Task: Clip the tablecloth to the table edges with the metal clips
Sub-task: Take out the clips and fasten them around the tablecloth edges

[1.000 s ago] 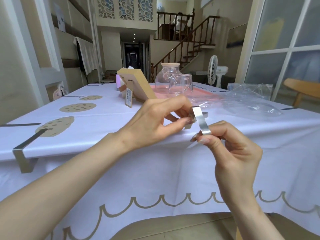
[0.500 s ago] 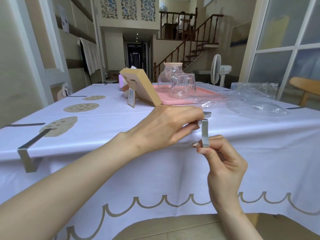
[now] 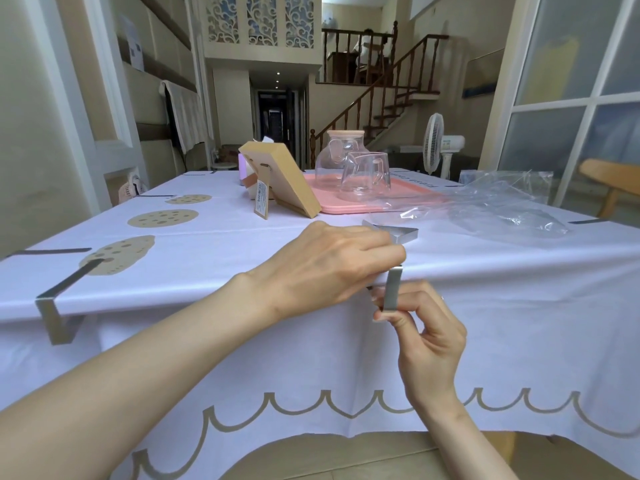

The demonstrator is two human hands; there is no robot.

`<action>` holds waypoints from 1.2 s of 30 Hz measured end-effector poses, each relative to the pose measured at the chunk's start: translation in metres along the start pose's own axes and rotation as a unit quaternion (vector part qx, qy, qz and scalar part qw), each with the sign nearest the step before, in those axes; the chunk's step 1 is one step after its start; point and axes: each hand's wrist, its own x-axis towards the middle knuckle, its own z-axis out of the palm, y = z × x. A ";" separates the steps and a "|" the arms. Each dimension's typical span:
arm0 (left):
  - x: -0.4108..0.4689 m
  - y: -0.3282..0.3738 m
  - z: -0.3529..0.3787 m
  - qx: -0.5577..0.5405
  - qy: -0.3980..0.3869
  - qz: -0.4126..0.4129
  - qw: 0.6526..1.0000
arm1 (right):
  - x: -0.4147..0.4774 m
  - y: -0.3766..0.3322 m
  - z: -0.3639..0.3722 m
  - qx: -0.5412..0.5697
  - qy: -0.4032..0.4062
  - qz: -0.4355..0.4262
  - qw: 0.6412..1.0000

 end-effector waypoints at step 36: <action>-0.008 0.011 -0.013 -0.111 -0.307 -0.277 0.904 | 0.050 -0.014 -0.031 -0.184 -0.196 -0.032 0.963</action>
